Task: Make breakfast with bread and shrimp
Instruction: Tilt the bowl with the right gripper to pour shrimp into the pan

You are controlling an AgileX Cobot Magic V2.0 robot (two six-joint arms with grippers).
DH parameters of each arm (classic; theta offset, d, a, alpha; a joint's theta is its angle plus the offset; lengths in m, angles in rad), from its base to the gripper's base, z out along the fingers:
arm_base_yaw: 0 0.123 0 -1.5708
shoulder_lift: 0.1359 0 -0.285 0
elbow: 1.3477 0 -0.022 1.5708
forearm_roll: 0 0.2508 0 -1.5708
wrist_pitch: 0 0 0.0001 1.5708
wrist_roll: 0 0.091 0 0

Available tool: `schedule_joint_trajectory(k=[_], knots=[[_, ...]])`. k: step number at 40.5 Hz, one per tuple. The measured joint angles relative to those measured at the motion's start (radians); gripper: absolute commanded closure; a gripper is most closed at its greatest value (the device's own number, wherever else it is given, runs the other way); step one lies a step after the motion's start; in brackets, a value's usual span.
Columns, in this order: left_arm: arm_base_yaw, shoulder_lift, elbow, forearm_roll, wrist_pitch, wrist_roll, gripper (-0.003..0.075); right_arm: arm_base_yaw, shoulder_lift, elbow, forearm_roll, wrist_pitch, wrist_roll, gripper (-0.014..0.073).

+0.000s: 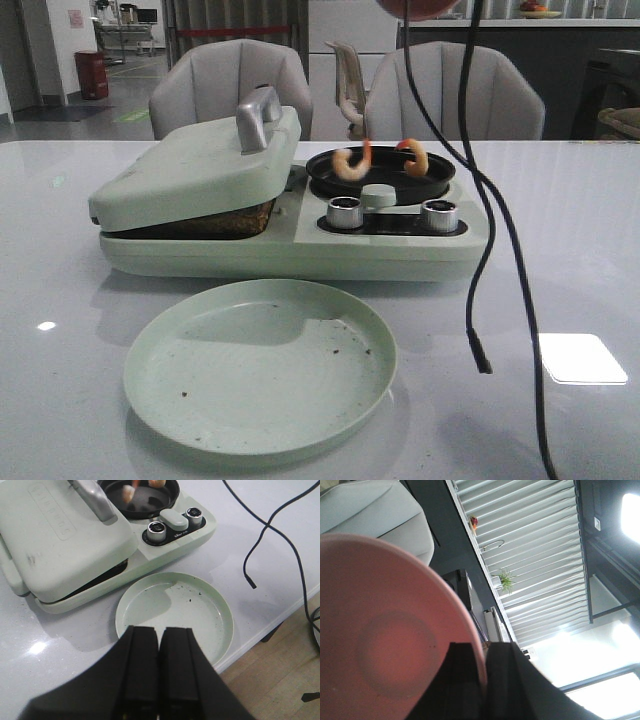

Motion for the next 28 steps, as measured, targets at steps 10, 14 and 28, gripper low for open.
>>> schedule_joint_trajectory(k=[10, 14, 28], knots=[[0.000, 0.000, 0.000, 0.000, 0.000, 0.000, 0.0619, 0.000, 0.000, -0.001, 0.000, 0.000, -0.002, 0.0550], [0.000, 0.000, 0.000, 0.000, 0.000, 0.000, 0.0619, 0.000, 0.000, -0.001, 0.002, 0.000, -0.002, 0.0550], [0.000, 0.000, 0.000, 0.048, 0.000, 0.000, 0.0619, -0.052, -0.039, 0.003, 0.572, 0.099, -0.079, 0.0552]])
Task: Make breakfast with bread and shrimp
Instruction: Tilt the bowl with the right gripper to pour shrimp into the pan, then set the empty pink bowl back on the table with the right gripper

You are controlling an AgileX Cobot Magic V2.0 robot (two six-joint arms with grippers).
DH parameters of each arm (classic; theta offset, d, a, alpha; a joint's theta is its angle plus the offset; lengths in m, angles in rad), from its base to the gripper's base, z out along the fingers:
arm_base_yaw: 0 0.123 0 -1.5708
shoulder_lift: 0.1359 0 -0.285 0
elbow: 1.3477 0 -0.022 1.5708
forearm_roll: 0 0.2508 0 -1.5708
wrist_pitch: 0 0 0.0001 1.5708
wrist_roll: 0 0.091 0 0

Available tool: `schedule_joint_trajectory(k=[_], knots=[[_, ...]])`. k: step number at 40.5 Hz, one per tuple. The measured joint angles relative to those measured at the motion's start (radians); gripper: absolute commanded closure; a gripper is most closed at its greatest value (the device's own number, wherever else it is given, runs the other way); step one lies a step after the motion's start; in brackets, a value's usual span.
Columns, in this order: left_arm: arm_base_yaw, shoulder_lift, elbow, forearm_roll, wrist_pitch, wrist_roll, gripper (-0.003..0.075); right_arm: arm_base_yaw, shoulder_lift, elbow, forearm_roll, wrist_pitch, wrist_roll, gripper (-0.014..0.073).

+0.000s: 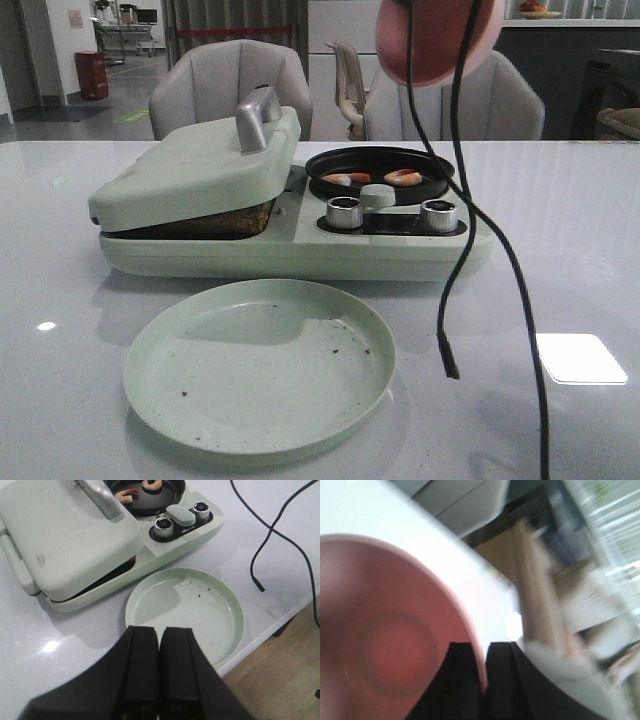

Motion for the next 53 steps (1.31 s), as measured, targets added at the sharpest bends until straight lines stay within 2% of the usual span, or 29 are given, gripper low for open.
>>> schedule_joint_trajectory(k=[5, 11, 17, 25, 31, 39, 53], knots=[[0.000, 0.000, 0.000, 0.004, 0.000, 0.000, 0.0619, -0.104, -0.081, 0.072, 0.285, 0.001, -0.081, 0.0552], [0.000, 0.000, 0.000, 0.006, 0.000, 0.000, 0.0619, -0.258, -0.214, 0.264, 0.511, -0.064, -0.119, 0.0552], [0.000, 0.000, 0.000, 0.006, 0.000, 0.000, 0.0619, -0.417, -0.354, 0.523, 0.716, -0.155, -0.177, 0.0552], [0.000, 0.000, 0.000, 0.006, 0.000, 0.000, 0.0619, -0.616, -0.492, 0.765, 1.057, -0.247, -0.334, 0.0552], [0.000, 0.000, 0.000, 0.006, 0.000, 0.000, 0.0619, -0.701, -0.504, 0.858, 1.277, -0.315, -0.490, 0.0552], [0.000, 0.000, 0.000, 0.006, 0.000, 0.000, 0.0619, -0.708, -0.459, 0.923, 1.390, -0.429, -0.562, 0.0552], [0.000, 0.000, 0.000, 0.008, 0.000, 0.000, 0.0619, -0.713, -0.340, 0.927, 1.402, -0.524, -0.568, 0.0552]])
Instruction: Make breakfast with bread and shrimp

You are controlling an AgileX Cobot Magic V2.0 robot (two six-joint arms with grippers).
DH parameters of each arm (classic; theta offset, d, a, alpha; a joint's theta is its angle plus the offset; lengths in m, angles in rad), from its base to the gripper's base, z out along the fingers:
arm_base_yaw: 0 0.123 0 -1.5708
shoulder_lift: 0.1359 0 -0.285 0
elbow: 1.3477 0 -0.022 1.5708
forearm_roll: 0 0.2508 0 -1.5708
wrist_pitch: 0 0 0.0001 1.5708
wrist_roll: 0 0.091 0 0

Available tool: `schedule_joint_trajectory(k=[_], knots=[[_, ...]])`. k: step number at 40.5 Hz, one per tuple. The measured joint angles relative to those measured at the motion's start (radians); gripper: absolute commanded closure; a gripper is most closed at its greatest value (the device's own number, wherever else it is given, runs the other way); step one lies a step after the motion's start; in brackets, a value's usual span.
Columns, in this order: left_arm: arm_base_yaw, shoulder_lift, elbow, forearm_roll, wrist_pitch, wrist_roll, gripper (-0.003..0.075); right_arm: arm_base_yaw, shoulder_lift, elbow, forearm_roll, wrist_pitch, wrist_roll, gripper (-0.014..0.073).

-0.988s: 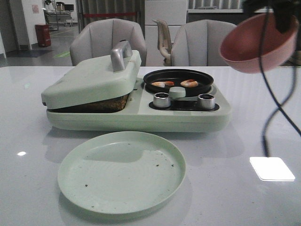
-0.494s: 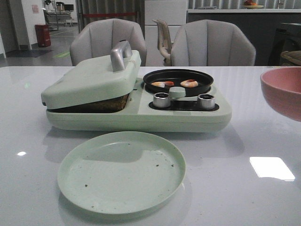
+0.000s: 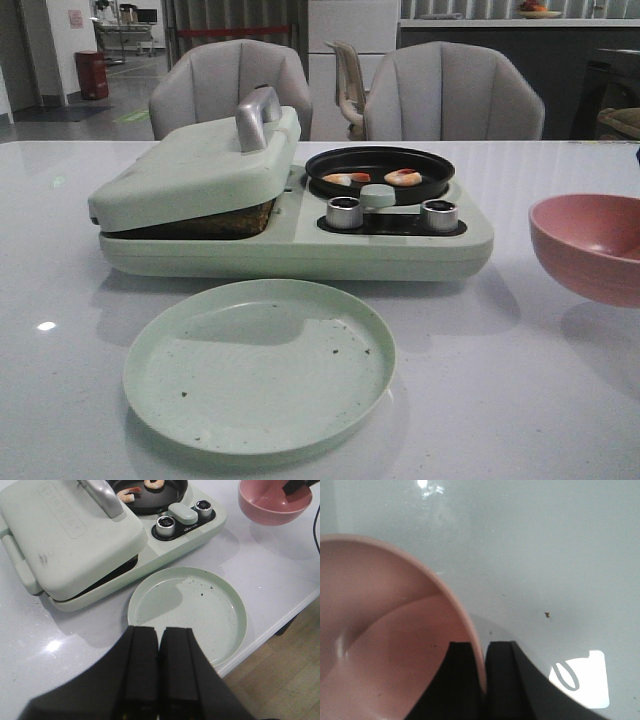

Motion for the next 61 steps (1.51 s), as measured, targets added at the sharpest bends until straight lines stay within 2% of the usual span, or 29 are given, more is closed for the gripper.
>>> schedule_joint_trajectory(k=[6, 9, 15, 18, 28, 38, 46, 51, 61], knots=[[0.000, 0.000, 0.000, 0.000, 0.000, 0.000, 0.0619, 0.000, 0.038, 0.000, 0.000, 0.000, 0.000, 0.0522], [0.000, 0.000, 0.000, 0.000, 0.000, 0.000, 0.0619, 0.000, 0.054, 0.000, 0.000, 0.009, 0.000, 0.0438], [0.000, 0.000, 0.000, 0.000, 0.000, 0.000, 0.0619, 0.000, 0.059, -0.002, 0.000, 0.031, 0.000, 0.0191], [0.000, 0.000, 0.000, 0.000, 0.000, 0.000, 0.0619, 0.000, 0.061, -0.004, -0.004, 0.046, 0.000, 0.0132], [0.000, 0.000, 0.000, 0.000, 0.000, 0.000, 0.0619, 0.000, -0.009, -0.115, -0.025, 0.142, -0.004, 0.0130], [0.000, 0.000, 0.000, 0.000, 0.002, 0.000, 0.0619, 0.044, -0.227, -0.214, -0.031, 0.262, -0.096, 0.0133], [0.000, 0.000, 0.000, 0.000, -0.004, 0.000, 0.0619, 0.113, -0.442, -0.213, -0.033, 0.391, -0.114, 0.0189], [0.000, 0.000, 0.000, 0.000, -0.004, 0.000, 0.0619, 0.123, -0.588, -0.188, -0.034, 0.448, -0.118, 0.0195], [0.000, 0.000, 0.000, 0.000, -0.006, 0.000, 0.0619, 0.125, -0.914, -0.017, -0.061, 0.525, -0.112, 0.0195]])
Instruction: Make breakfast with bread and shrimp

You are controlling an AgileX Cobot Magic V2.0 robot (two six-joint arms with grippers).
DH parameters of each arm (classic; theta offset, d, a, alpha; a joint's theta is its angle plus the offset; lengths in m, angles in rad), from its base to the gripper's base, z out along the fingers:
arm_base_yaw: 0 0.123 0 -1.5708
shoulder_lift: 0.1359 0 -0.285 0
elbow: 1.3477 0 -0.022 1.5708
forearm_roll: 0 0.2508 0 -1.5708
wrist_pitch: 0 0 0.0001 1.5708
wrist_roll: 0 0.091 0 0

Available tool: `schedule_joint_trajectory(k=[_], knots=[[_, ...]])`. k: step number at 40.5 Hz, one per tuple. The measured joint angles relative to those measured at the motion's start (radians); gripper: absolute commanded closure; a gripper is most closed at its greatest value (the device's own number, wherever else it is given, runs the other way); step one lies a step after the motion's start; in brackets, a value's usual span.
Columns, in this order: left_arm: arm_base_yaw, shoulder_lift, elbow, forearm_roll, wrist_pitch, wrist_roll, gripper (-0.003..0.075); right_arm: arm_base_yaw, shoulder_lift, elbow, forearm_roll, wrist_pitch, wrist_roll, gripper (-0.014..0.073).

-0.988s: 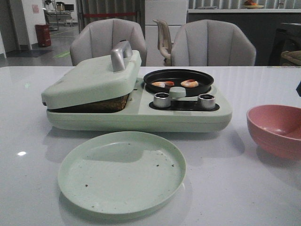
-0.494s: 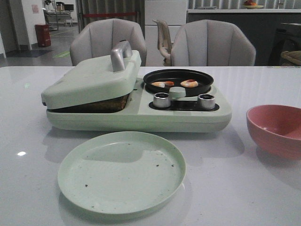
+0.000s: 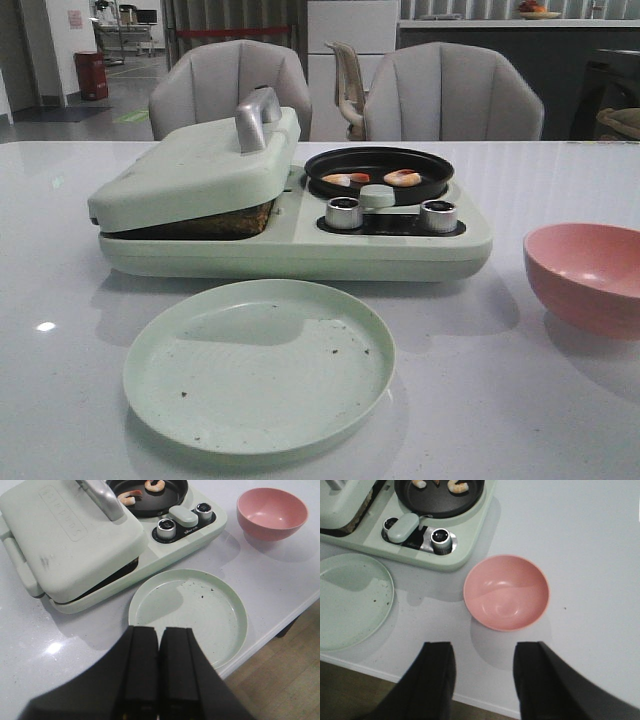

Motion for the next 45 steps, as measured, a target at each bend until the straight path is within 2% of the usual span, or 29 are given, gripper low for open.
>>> schedule_joint_trajectory(k=[7, 9, 11, 17, 19, 28, 45], knots=[[0.000, 0.000, 0.000, 0.000, 0.000, 0.000, 0.0619, 0.000, -0.183, 0.139, -0.089, 0.046, 0.103, 0.0197], [0.000, 0.000, 0.000, 0.000, 0.000, 0.000, 0.0619, 0.000, -0.222, 0.184, -0.107, 0.057, 0.126, 0.0223], [0.000, 0.000, 0.000, 0.000, 0.000, 0.000, 0.0619, 0.000, -0.259, 0.219, -0.111, 0.057, 0.140, 0.0277], [0.000, 0.000, 0.000, 0.003, -0.004, -0.012, 0.0619, 0.000, -0.349, 0.292, -0.111, 0.035, 0.150, 0.0522], [0.000, 0.000, 0.000, 0.016, -0.010, -0.038, 0.0619, 0.000, -0.364, 0.303, -0.111, 0.028, 0.152, 0.0565], [0.045, 0.000, 0.000, 0.135, -0.035, -0.137, 0.0619, 0.000, -0.372, 0.313, -0.111, 0.019, 0.152, 0.0549], [0.046, 0.000, 0.000, 0.142, -0.037, -0.144, 0.0619, 0.000, -0.372, 0.313, -0.111, 0.017, 0.152, 0.0549]])
